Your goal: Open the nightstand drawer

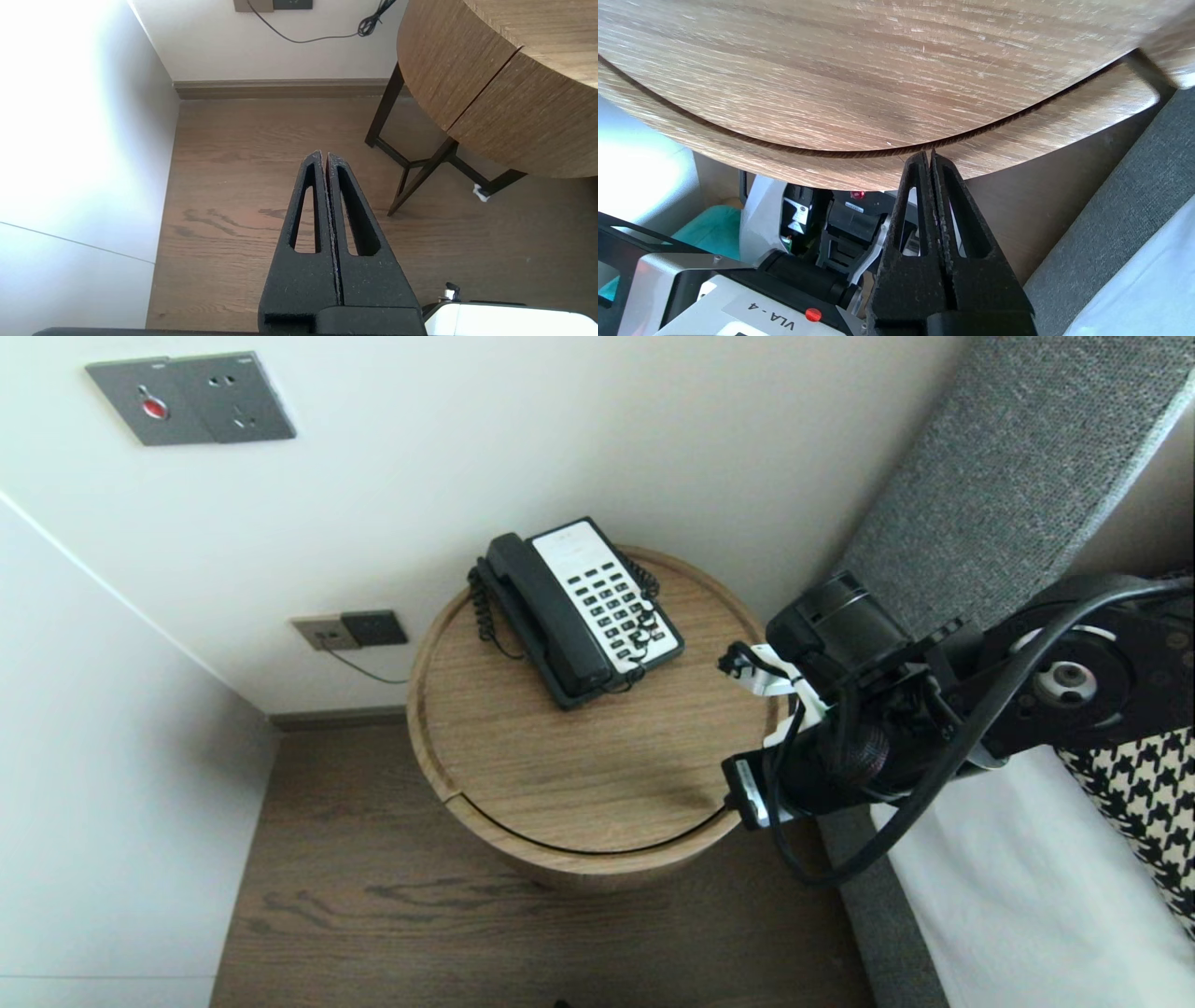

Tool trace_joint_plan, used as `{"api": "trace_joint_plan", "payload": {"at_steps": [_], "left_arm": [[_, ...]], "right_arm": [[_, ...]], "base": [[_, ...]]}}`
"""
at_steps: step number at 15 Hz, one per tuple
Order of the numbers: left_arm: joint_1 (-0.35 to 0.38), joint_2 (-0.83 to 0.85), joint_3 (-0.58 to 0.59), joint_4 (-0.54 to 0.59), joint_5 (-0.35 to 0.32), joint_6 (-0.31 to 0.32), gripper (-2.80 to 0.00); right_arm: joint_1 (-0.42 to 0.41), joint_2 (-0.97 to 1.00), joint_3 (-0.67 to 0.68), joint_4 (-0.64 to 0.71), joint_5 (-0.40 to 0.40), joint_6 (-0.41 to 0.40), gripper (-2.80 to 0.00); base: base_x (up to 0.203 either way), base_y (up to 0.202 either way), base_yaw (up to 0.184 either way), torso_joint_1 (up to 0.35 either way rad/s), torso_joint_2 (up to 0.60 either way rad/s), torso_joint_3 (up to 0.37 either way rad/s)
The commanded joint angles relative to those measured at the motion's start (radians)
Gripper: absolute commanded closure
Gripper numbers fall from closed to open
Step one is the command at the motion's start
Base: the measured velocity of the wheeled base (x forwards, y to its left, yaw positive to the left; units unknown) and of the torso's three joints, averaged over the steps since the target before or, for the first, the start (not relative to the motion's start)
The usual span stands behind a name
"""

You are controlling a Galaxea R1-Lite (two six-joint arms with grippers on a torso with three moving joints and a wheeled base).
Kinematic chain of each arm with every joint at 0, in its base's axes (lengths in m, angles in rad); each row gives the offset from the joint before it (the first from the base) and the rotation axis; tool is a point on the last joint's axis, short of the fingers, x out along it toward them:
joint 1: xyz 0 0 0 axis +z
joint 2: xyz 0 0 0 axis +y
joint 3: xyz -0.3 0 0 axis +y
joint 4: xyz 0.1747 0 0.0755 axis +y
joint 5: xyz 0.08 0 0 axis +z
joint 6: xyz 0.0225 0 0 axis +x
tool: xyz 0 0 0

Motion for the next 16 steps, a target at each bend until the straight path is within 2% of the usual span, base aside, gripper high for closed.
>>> {"api": "trace_joint_plan", "payload": {"at_steps": [1, 12, 16], "left_arm": [[0.0, 0.0, 0.0, 0.0, 0.0, -0.001, 0.0], [0.002, 0.0, 0.0, -0.001, 0.0, -0.001, 0.0], [0.0, 0.0, 0.0, -0.001, 0.0, -0.001, 0.0]], "right_arm": [[-0.001, 0.017, 0.003, 0.003, 0.002, 0.001, 0.0], [0.01, 0.002, 0.058, 0.003, 0.002, 0.003, 0.0], [0.015, -0.009, 0.115, 0.001, 0.005, 0.003, 0.0]], "base": [[0.0, 0.0, 0.0, 0.0, 0.0, 0.0], [0.0, 0.0, 0.0, 0.0, 0.0, 0.0], [0.0, 0.0, 0.0, 0.0, 0.0, 0.0]]}}
